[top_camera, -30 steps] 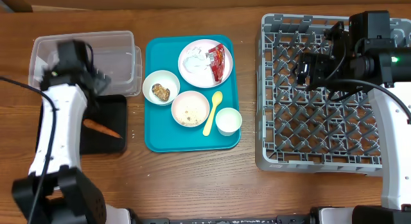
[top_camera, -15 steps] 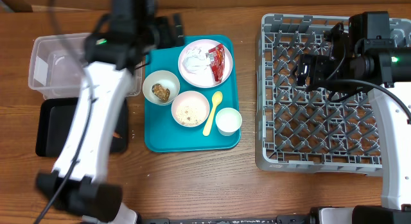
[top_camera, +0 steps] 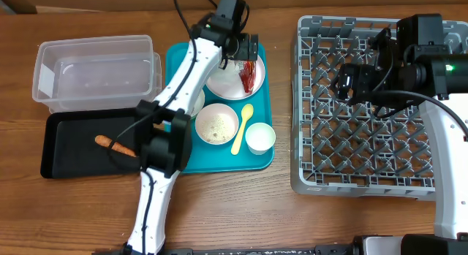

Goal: Sort waste into correct bins and load items into the dishwasher
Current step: 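Grasp the red wrapper and tissue on the plate with the left gripper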

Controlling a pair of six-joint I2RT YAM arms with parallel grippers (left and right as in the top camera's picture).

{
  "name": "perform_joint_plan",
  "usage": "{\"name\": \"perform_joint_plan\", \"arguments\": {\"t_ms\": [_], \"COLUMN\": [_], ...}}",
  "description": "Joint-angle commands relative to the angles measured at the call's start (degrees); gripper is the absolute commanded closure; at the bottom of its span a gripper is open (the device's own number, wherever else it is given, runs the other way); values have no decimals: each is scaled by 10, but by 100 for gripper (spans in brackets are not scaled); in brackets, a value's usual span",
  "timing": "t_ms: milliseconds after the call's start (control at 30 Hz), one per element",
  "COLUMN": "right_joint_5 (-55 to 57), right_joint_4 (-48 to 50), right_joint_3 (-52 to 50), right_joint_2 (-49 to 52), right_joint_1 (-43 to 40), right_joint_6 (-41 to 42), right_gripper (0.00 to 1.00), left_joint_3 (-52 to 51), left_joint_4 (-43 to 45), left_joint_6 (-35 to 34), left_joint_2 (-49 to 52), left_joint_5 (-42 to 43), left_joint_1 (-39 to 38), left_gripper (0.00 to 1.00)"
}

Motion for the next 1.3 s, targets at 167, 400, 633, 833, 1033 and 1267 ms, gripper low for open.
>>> {"name": "perform_joint_plan", "arguments": {"t_ms": [167, 400, 633, 833, 1033, 1267], "right_joint_5": [-3, -3, -3, -4, -5, -5], "right_joint_4": [0, 2, 3, 3, -5, -5], "right_joint_3": [1, 1, 1, 1, 1, 1], "right_joint_2": [0, 1, 1, 1, 1, 1], "right_joint_1": [1, 1, 1, 1, 1, 1], "right_joint_6": [2, 2, 2, 2, 2, 2], "right_gripper": [0, 0, 0, 0, 0, 0], "left_joint_3": [26, 24, 24, 24, 25, 136], "left_joint_4": [-45, -57, -53, -52, -52, -132], "left_joint_6": [33, 50, 45, 45, 45, 45], "left_joint_2": [30, 56, 68, 68, 68, 51], "left_joint_5": [-12, -15, -15, -12, -12, -12], "left_joint_1": [-12, -29, -29, -29, -29, -14], "left_gripper": [0, 0, 2, 68, 96, 96]}}
